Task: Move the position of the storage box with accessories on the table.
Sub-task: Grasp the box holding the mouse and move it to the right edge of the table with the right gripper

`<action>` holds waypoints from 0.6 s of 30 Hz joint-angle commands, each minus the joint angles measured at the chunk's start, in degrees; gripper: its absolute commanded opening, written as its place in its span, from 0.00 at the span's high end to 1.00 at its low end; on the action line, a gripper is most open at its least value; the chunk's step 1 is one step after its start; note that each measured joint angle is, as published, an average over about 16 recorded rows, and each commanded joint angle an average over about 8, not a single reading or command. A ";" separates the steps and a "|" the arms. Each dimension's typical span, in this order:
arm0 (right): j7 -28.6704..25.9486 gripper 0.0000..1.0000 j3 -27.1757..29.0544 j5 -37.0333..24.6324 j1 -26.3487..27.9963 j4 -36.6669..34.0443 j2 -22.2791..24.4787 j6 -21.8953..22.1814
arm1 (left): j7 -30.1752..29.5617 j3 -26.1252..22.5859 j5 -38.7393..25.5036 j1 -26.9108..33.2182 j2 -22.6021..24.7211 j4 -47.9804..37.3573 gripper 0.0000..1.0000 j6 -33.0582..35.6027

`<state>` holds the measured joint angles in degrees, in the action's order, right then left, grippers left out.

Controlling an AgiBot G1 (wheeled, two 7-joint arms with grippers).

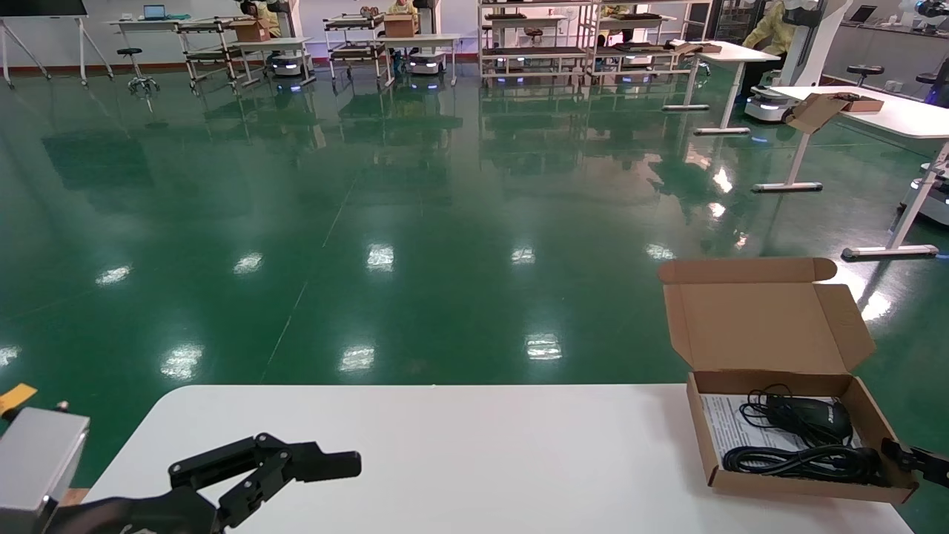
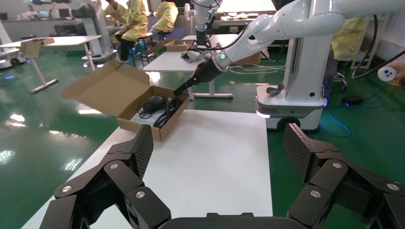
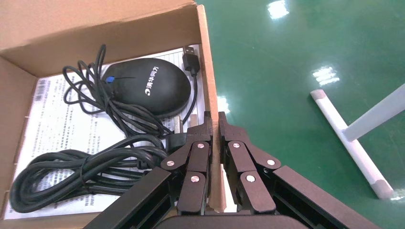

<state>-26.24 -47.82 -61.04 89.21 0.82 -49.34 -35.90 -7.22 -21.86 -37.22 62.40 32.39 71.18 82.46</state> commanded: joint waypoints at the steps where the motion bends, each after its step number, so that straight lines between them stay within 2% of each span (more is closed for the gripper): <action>1: 0.23 1.00 0.20 0.28 -0.10 0.17 0.00 -0.33 | 0.00 0.00 0.00 0.00 0.00 0.00 0.00 0.00; 12: 1.76 0.98 0.58 0.83 -0.52 -0.06 0.51 -1.73 | 0.00 0.00 0.00 0.00 0.00 0.00 0.00 0.00; 18: 2.07 0.25 0.72 1.02 -0.80 -0.43 0.57 -1.85 | 0.00 0.00 0.00 0.00 0.00 0.00 0.00 0.00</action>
<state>-24.20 -47.10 -60.02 88.42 0.45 -48.80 -37.75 -7.22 -21.87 -37.22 62.40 32.39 71.18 82.46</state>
